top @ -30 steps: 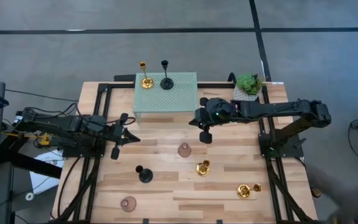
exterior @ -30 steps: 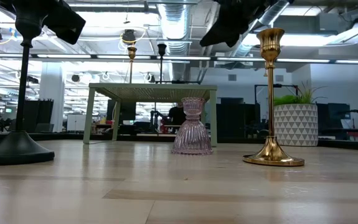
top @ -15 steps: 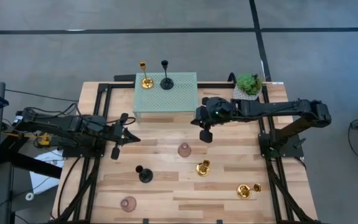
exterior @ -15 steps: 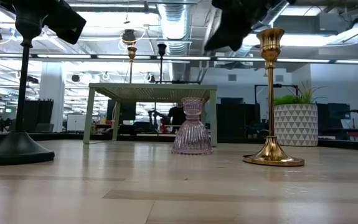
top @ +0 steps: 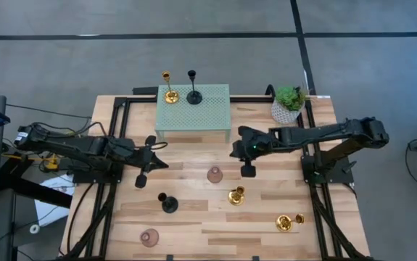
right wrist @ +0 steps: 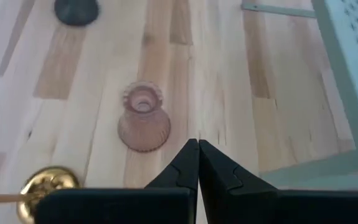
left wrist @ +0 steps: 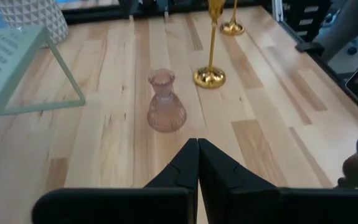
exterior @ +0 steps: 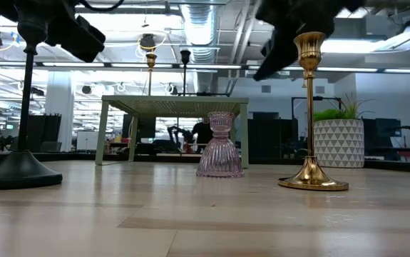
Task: Pick & Place candle stick holders
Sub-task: Put the top gold candle holder on the shelf aligned with the other gold candle holder
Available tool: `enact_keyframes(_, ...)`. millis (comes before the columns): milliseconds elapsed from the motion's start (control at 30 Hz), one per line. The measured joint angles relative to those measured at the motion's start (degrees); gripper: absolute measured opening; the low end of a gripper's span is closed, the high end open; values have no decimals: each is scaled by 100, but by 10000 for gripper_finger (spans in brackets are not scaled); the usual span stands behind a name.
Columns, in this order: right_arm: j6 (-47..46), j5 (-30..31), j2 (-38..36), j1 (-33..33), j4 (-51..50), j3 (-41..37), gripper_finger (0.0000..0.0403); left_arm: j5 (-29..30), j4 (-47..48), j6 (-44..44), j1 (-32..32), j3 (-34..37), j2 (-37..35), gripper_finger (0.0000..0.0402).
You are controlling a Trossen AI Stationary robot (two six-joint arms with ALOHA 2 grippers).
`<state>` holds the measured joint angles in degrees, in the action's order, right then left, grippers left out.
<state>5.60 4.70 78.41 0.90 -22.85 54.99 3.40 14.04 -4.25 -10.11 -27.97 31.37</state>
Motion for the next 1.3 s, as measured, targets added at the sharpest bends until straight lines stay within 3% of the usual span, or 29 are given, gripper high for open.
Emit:
enact_keyframes(233, -349, -88, -884, 7, 15, -782, 0, 0, -37, 0, 0, -2, 101, 7)
enact_keyframes(367, -747, -543, -1485, 27, -386, -974, 0, 0, -46, 0, 0, -2, 95, 5)
enact_keyframes(467, -1142, -989, -1785, 220, -490, -1173, 0, 0, -62, 0, 0, -2, 95, 6)
enact_keyframes(600, -1319, -1083, -1856, 686, -541, -1354, 0, 1, -101, 0, 0, -2, 95, 6)
enact_keyframes(800, -1562, -1083, -1499, 1380, -269, -1555, 0, 0, -167, 0, 0, -2, 95, 6)
enact_keyframes(1067, -2170, -1063, -723, 1694, 432, -1555, 0, 1, -209, 0, 0, -2, 95, 5)
enact_keyframes(1200, -2664, -511, -314, 1703, 534, -1562, 1, 0, -214, 0, 0, -2, 95, 7)
enact_keyframes(1300, -2712, -456, -84, 1705, 852, -1562, 16, 1, -215, 0, 0, -2, 95, 7)
